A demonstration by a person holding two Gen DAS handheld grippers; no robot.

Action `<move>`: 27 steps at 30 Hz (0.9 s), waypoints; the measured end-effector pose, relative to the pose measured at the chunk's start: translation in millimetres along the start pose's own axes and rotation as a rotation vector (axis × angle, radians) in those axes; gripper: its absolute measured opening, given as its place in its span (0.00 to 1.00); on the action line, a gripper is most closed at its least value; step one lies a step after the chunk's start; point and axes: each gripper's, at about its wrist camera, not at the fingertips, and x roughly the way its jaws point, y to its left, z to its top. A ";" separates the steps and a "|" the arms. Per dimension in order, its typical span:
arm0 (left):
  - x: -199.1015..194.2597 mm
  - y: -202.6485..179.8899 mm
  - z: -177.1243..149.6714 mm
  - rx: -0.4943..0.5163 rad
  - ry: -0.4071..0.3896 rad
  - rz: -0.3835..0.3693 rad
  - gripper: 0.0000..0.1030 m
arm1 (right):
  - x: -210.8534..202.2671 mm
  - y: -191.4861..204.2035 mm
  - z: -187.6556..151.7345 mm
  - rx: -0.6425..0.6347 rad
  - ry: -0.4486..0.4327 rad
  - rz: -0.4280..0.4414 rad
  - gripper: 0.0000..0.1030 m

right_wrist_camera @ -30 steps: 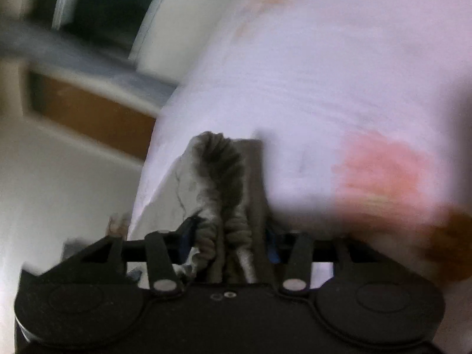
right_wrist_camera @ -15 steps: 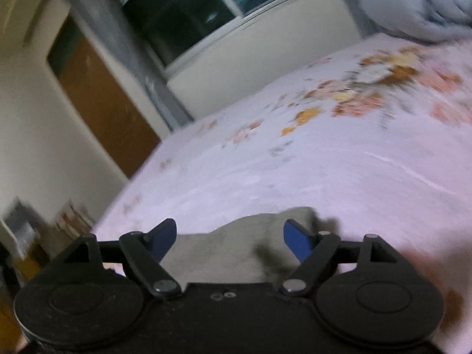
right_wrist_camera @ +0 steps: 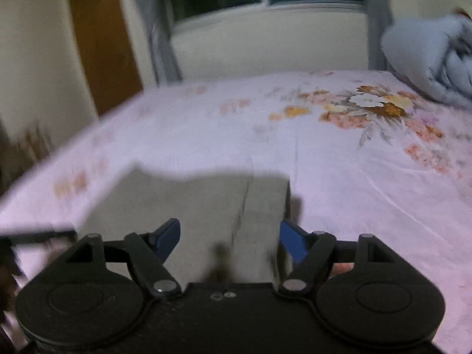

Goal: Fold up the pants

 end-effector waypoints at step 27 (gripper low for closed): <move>-234.6 20.9 -115.3 0.207 -0.233 0.031 1.00 | -192.9 42.1 -134.3 0.065 -0.309 -0.132 0.94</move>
